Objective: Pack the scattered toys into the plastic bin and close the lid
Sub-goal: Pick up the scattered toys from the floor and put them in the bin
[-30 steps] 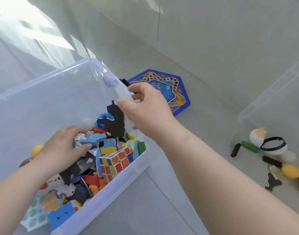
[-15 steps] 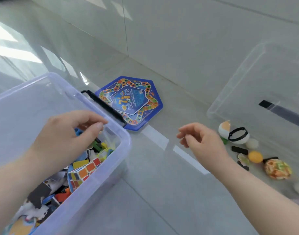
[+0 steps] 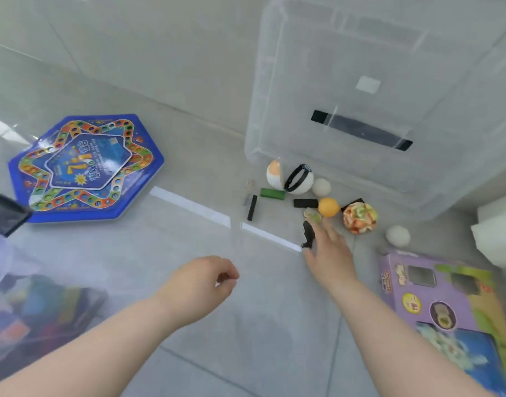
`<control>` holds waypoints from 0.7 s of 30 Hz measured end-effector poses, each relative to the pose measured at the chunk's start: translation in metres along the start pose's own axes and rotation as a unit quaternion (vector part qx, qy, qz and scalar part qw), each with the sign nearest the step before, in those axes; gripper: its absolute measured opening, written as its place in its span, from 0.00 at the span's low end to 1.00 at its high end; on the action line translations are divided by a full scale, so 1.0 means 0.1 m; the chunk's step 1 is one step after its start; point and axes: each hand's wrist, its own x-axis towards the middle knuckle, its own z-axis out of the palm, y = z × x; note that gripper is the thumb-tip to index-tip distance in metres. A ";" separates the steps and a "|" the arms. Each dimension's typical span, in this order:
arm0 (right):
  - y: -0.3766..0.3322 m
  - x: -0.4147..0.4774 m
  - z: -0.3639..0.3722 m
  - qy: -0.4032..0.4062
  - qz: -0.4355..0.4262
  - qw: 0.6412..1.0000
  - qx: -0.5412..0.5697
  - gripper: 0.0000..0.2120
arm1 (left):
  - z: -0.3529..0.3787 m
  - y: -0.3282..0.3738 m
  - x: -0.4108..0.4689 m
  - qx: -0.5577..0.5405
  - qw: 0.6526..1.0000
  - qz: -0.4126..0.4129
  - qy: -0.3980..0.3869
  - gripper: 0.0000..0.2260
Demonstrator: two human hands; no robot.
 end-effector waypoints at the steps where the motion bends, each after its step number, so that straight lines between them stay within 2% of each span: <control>1: -0.03 0.07 0.01 0.005 -0.007 1.000 -0.012 0.30 | 0.08 -0.04 0.03 -0.001 1.000 -0.026 -0.015 0.11; 3: -0.07 0.18 0.07 0.001 -0.012 0.998 -0.064 0.29 | 0.17 -0.12 0.07 0.008 0.997 -0.069 -0.026 0.11; 6: -0.07 0.26 0.17 0.008 -0.004 0.994 -0.109 0.24 | 0.23 -0.18 0.17 0.014 0.993 -0.118 -0.010 0.12; 9: -0.01 0.28 0.36 0.142 -0.074 0.984 -0.078 0.15 | 0.23 -0.14 0.35 -0.006 0.990 -0.137 0.035 0.14; 12: 0.08 0.17 0.58 0.224 -0.135 0.963 -0.066 0.08 | 0.22 -0.01 0.59 -0.019 0.988 -0.135 0.077 0.20; 17: 0.19 0.03 0.75 0.277 -0.154 0.946 -0.069 0.12 | 0.18 0.26 1.01 0.003 0.992 -0.095 0.080 0.28; 21: 0.20 0.06 0.73 0.276 -0.168 0.942 -0.090 0.17 | 0.17 0.28 1.19 0.111 0.990 -0.087 0.027 0.21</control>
